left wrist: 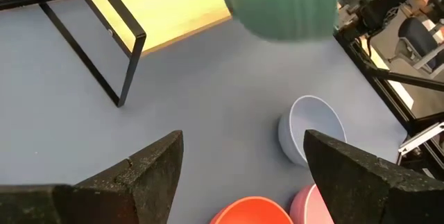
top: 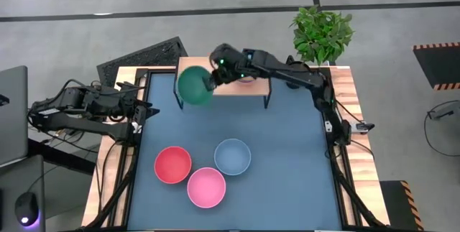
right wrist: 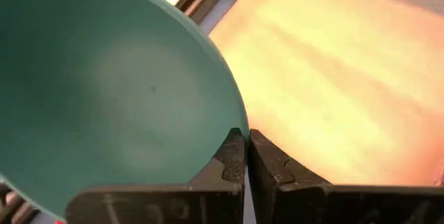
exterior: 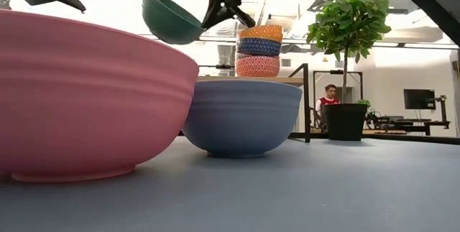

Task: Place and stack bowls onto a shelf
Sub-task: Put the green bowl on the shelf

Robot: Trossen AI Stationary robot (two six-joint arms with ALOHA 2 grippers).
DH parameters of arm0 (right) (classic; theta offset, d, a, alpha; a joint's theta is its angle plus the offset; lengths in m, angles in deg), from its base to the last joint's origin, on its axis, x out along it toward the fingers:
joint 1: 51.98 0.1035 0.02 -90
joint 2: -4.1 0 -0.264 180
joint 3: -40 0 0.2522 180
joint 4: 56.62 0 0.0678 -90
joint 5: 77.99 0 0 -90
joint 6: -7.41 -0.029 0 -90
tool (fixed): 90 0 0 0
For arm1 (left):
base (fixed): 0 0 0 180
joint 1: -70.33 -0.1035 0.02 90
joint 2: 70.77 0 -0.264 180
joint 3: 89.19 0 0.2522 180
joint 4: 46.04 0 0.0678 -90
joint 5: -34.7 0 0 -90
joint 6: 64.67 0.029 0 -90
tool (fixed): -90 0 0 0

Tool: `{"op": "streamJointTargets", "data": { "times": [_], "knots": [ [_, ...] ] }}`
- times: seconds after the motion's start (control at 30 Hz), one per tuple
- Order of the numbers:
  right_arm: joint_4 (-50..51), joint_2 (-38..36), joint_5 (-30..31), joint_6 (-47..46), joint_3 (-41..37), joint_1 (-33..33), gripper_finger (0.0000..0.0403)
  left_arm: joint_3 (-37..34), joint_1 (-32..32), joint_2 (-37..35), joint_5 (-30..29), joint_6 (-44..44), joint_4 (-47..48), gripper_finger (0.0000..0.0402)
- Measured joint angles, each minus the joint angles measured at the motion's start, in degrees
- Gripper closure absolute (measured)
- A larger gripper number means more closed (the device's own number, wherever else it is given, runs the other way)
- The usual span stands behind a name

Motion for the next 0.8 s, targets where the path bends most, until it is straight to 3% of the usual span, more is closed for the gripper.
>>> {"op": "streamJointTargets", "data": {
  "times": [0.3, 0.53, 0.8],
  "knots": [
    [-10.0, -1.6, -0.6, 6.1, 0.5, -4.1, 0.0379, 0.0, 0.0, 0.0, -0.7, -0.6, 0.0, 0.0118],
    [-14.7, -1.3, 0.3, 17.1, 0.3, -7.4, 0.0379, 0.0, 0.0, 0.0, -2.4, -1.1, 0.0, 0.0118],
    [-14.7, -1.4, -2.1, 25.0, 0.3, -14.6, 0.0379, 0.0, 0.0, 0.0, -2.5, -3.5, 0.0, 0.0118]
  ]
}}
